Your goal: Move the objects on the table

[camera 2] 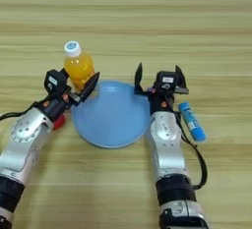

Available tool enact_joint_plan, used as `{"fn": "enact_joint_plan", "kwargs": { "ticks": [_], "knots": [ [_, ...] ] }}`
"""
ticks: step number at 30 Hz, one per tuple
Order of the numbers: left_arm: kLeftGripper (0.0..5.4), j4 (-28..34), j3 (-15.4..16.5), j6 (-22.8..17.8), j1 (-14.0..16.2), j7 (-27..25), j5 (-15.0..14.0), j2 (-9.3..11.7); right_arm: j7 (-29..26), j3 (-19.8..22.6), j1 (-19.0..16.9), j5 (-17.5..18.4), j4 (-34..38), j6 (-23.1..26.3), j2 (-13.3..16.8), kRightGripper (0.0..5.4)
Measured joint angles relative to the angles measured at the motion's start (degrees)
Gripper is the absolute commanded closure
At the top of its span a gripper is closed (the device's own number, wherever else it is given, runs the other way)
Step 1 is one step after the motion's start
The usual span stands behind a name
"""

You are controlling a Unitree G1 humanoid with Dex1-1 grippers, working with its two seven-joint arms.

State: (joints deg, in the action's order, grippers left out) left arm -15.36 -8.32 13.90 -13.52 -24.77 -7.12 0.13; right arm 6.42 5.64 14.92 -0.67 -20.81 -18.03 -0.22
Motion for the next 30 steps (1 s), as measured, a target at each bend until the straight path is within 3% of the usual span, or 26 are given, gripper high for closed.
{"fn": "enact_joint_plan", "kwargs": {
  "ticks": [7, 12, 30],
  "knots": [
    [2.02, -4.40, -1.10, 0.25, 0.00, -1.90, 0.05, -0.07, 1.03, 0.42, 0.04, -0.10, -0.23, 0.01, 0.08, 0.00],
    [2.02, -7.59, -2.41, 0.78, -0.02, -2.50, 0.56, -1.21, 1.91, 0.53, 0.20, -0.10, -0.17, 0.03, 0.13, 0.00],
    [2.02, -11.45, -5.11, 3.29, -0.42, -3.23, 2.57, -3.01, 1.95, 0.29, 0.51, -0.08, -0.30, 0.06, -0.04, 0.00]
  ]
}}
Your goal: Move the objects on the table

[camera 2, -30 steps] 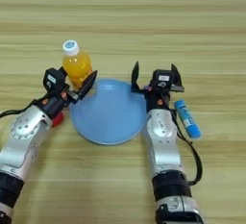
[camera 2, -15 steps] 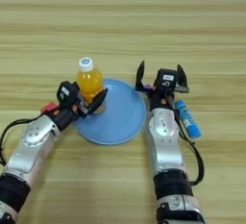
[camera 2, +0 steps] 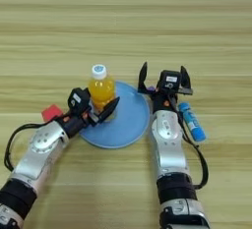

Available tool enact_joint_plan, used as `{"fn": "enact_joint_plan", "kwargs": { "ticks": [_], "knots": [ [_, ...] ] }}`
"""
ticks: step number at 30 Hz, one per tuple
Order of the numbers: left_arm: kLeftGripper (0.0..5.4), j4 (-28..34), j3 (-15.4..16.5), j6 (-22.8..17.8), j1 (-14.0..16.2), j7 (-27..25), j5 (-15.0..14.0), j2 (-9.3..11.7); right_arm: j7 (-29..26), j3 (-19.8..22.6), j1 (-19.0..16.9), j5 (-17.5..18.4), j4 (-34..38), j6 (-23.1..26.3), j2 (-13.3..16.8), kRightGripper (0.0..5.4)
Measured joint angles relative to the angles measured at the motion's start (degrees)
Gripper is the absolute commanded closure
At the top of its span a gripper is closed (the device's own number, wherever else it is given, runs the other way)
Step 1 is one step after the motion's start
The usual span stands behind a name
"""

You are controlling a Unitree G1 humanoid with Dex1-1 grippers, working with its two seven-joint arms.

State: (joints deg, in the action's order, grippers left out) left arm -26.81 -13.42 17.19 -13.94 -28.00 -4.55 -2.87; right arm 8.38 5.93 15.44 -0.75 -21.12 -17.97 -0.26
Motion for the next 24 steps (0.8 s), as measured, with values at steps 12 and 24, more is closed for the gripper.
{"fn": "enact_joint_plan", "kwargs": {
  "ticks": [12, 24],
  "knots": [
    [1.62, -6.65, -0.19, 6.04, -2.64, 0.96, 2.17, -0.49, -0.01, -0.03, 0.00, 0.01, 0.00, 0.06, -0.06, 0.00],
    [0.49, -9.42, -0.37, 6.16, -2.74, 1.65, 4.22, -0.40, -0.02, -0.06, 0.00, 0.01, 0.00, 0.06, -0.06, 0.00]
  ]
}}
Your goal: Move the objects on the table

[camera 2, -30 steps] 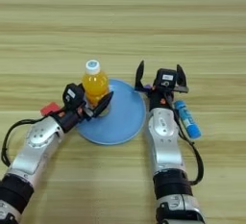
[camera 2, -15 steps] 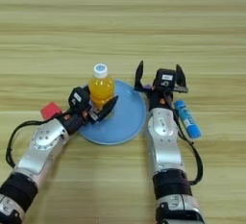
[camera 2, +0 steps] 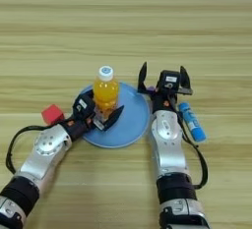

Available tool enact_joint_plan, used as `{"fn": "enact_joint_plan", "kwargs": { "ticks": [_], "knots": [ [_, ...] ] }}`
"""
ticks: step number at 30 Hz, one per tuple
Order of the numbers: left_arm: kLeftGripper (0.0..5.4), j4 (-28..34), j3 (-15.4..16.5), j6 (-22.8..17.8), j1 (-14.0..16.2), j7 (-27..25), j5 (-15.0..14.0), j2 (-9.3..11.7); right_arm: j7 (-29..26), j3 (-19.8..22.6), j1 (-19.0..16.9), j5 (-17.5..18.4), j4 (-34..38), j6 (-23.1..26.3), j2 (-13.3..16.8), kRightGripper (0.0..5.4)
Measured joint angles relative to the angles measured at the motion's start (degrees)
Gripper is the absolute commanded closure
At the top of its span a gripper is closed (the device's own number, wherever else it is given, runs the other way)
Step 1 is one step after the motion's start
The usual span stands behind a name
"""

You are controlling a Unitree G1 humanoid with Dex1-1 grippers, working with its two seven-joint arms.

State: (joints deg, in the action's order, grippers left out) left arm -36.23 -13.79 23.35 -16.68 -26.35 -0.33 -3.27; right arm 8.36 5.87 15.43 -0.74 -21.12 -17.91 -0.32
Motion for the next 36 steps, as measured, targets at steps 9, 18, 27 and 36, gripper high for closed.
{"fn": "enact_joint_plan", "kwargs": {
  "ticks": [9, 18, 27, 36],
  "knots": [
    [0.01, 0.07, 0.02, 0.00, 0.04, 0.04, 0.01, 0.02, -0.01, -0.01, 0.00, 0.00, 0.00, 0.00, 0.00, 0.00],
    [0.01, 5.93, 0.11, -0.60, 3.09, -0.34, -0.08, 1.43, 0.00, -0.17, 0.00, 0.00, 0.00, 0.01, 0.00, 0.00],
    [0.01, 10.04, 0.09, -2.52, 5.86, -0.71, -0.15, 2.66, 0.00, -0.19, 0.00, 0.00, -0.02, 0.01, 0.01, 0.00],
    [0.01, 15.70, 0.40, -4.62, 10.44, -2.03, -1.33, 5.62, 0.00, -0.20, 0.02, 0.00, -0.06, 0.01, 0.00, 0.00]
  ]
}}
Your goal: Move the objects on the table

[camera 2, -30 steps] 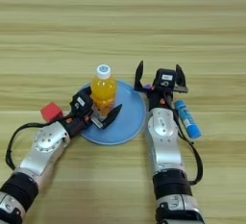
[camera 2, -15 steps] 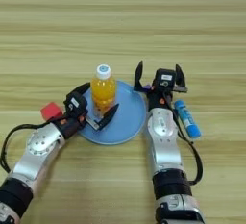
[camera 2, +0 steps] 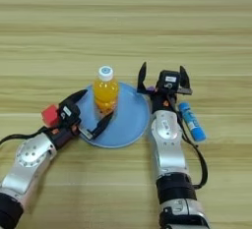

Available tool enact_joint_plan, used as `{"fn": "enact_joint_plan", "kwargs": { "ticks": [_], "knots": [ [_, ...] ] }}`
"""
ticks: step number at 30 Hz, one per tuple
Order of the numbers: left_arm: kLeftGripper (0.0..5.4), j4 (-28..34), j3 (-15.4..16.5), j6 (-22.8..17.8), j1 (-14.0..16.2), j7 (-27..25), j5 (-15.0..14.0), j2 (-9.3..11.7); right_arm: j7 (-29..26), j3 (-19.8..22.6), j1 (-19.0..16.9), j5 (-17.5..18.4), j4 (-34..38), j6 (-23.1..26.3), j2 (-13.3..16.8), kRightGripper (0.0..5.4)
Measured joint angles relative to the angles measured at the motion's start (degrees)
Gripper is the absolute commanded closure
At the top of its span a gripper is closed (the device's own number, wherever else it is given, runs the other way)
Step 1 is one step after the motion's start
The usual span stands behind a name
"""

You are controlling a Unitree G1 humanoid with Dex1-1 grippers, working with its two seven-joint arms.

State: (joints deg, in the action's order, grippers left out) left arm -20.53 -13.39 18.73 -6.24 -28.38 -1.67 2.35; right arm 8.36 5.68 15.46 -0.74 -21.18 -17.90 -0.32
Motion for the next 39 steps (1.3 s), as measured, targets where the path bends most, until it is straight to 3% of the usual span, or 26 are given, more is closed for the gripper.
{"fn": "enact_joint_plan", "kwargs": {
  "ticks": [9, 21, 30, 39],
  "knots": [
    [0.01, 7.64, 1.99, -3.22, 5.64, -1.18, -2.28, 4.77, 0.00, 0.01, 0.85, 0.00, -1.57, -0.02, 0.02, 0.00],
    [0.01, 9.87, 3.26, -4.74, 4.72, -1.05, -4.60, 4.63, -0.01, -0.03, 1.32, -0.01, -2.38, -0.09, 0.02, 0.00],
    [0.01, 8.48, 6.46, -4.56, 0.42, 2.51, -5.49, 2.78, -0.01, -0.09, 1.37, -0.01, -2.85, -0.13, 0.01, 0.00],
    [0.01, -5.82, 14.26, 0.44, -10.85, 10.42, -5.53, 2.06, -0.05, 0.02, 1.46, 0.01, -3.50, -0.35, 0.17, 0.00]
  ]
}}
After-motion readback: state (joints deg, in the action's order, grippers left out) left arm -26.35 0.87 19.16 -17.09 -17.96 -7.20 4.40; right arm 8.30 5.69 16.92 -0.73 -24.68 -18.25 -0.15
